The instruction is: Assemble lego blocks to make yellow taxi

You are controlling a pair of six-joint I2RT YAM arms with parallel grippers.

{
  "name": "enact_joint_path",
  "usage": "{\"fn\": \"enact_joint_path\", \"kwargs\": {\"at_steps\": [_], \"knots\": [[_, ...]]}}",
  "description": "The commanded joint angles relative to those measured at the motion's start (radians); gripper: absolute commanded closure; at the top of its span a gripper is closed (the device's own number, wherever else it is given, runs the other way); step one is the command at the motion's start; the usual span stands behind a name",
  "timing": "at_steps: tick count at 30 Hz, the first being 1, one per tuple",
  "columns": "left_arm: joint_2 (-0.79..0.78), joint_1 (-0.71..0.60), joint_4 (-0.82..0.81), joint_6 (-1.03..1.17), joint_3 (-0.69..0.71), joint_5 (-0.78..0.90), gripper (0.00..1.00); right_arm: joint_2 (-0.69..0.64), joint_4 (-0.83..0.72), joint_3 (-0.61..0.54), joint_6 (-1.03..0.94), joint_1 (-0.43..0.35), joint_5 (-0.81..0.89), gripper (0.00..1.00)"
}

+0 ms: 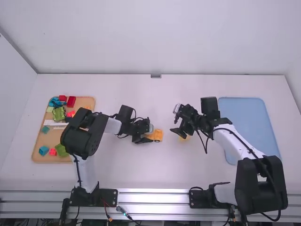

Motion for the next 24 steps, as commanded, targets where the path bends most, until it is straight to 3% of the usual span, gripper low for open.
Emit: {"fn": "enact_joint_path", "kwargs": {"at_steps": [1, 8, 12, 13, 18, 20, 24], "knots": [[-0.003, 0.032, 0.01, -0.072, -0.051, -0.048, 0.35, -0.005, -0.01, -0.01, -0.001, -0.011, -0.032, 0.01], [-0.004, 0.07, 0.043, -0.071, -0.084, -0.003, 0.32, -0.004, -0.121, -0.014, -0.183, -0.05, -0.038, 0.04], [-0.004, 0.066, 0.006, -0.046, -0.077, -0.006, 0.34, 0.002, -0.087, -0.061, -0.266, -0.092, -0.111, 0.02], [-0.004, 0.063, -0.014, -0.031, -0.072, -0.007, 0.4, 0.014, -0.066, -0.079, -0.294, -0.112, -0.136, 0.01], [-0.004, 0.063, -0.033, -0.029, -0.067, -0.007, 0.44, 0.095, 0.037, -0.122, -0.307, -0.166, -0.155, 0.01], [-0.004, 0.063, -0.033, -0.028, -0.07, 0.0, 0.45, 0.146, 0.047, -0.115, -0.355, -0.177, -0.18, 0.01], [-0.004, 0.063, -0.034, -0.029, -0.073, -0.004, 0.57, 0.253, 0.037, -0.079, -0.437, -0.202, -0.198, 0.01]]}}
